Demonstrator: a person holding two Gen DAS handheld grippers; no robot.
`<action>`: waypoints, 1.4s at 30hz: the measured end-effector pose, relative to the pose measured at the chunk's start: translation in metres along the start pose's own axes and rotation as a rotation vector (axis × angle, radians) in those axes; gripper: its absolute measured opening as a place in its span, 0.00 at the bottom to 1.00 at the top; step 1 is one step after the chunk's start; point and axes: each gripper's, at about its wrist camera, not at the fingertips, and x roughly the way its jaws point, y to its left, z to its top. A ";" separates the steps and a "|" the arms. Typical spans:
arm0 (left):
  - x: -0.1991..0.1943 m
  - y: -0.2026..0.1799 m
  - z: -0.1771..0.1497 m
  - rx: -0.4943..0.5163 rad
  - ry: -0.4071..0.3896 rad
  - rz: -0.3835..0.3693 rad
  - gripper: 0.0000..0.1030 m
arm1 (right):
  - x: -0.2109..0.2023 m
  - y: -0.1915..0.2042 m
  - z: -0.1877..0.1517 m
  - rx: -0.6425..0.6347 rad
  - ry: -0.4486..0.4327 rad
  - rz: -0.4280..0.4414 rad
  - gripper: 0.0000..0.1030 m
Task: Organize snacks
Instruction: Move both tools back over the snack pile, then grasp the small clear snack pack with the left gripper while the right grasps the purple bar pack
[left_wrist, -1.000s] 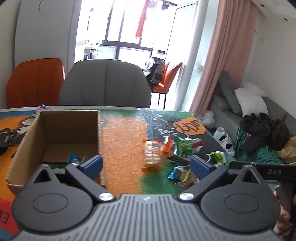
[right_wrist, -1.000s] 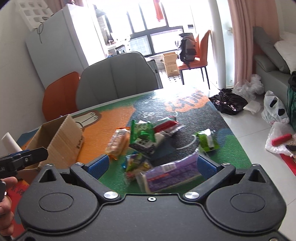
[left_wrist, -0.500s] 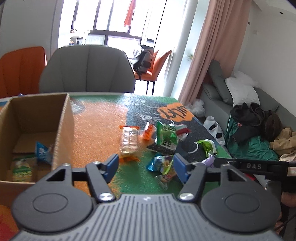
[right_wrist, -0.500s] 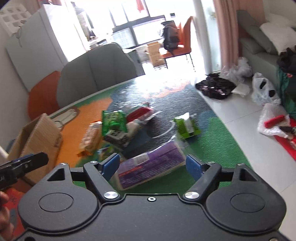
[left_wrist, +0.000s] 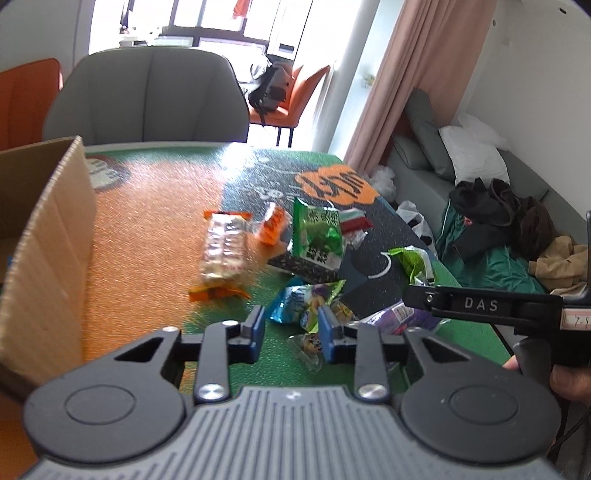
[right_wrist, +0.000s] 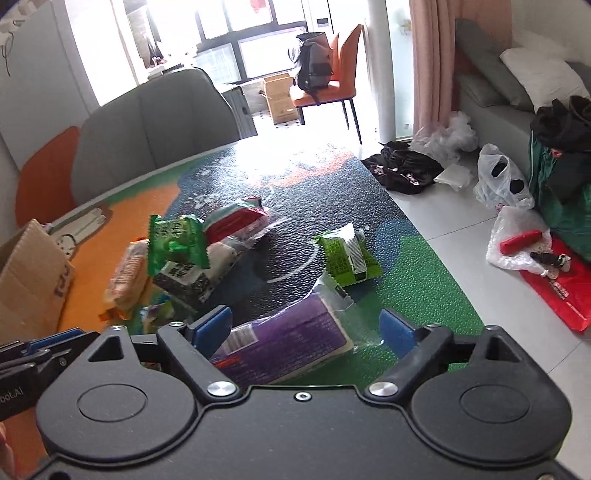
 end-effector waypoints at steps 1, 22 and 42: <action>0.003 -0.001 0.000 0.001 0.006 -0.002 0.29 | 0.002 0.000 0.000 -0.003 0.002 -0.006 0.86; 0.040 -0.017 -0.013 0.039 0.098 -0.029 0.30 | 0.001 -0.009 -0.013 -0.020 0.024 -0.038 0.93; 0.047 -0.031 -0.015 0.102 0.069 -0.007 0.43 | 0.023 0.005 -0.001 -0.042 0.016 -0.131 0.94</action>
